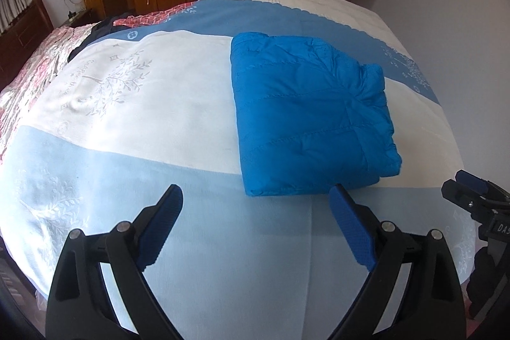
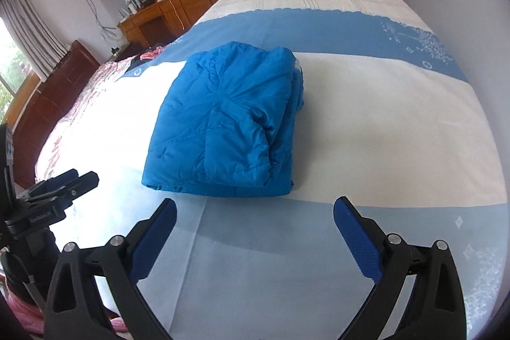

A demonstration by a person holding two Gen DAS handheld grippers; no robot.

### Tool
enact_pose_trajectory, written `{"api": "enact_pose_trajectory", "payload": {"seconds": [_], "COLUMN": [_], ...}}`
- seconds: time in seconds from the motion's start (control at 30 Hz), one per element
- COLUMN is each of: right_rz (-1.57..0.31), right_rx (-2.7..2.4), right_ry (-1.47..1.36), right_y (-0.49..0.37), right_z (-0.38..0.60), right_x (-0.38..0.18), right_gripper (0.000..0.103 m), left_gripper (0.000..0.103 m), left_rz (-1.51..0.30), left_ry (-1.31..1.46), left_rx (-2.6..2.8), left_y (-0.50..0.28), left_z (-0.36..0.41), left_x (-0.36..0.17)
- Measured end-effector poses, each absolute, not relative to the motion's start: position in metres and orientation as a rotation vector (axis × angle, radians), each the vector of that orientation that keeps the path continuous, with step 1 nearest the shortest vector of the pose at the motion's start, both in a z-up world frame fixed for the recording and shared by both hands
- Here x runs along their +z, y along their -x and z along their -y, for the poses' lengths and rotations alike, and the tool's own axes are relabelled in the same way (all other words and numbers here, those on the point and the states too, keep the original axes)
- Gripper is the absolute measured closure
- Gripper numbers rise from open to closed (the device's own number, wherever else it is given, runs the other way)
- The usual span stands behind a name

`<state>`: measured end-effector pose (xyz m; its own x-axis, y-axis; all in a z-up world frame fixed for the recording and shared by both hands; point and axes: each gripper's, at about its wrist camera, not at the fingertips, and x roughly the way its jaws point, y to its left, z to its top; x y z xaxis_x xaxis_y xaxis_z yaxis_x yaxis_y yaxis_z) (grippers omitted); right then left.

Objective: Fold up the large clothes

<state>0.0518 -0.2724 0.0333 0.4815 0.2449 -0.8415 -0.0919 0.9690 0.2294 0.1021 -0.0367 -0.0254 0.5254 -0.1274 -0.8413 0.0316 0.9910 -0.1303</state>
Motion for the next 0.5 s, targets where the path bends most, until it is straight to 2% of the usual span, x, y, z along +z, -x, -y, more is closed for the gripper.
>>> {"api": "enact_pose_trajectory", "payload": {"seconds": [0.5], "right_rz": [-1.028], "right_rx": [0.203], "right_ry": [-0.100], "right_y": [-0.031], "right_z": [0.257], "right_x": [0.050], "right_gripper": [0.004], "left_gripper": [0.011], "left_rz": [-1.019], "left_ry": [0.074], "left_rx": [-0.096], "left_y": [-0.074], "left_z": [0.037], "left_x": [-0.013]}}
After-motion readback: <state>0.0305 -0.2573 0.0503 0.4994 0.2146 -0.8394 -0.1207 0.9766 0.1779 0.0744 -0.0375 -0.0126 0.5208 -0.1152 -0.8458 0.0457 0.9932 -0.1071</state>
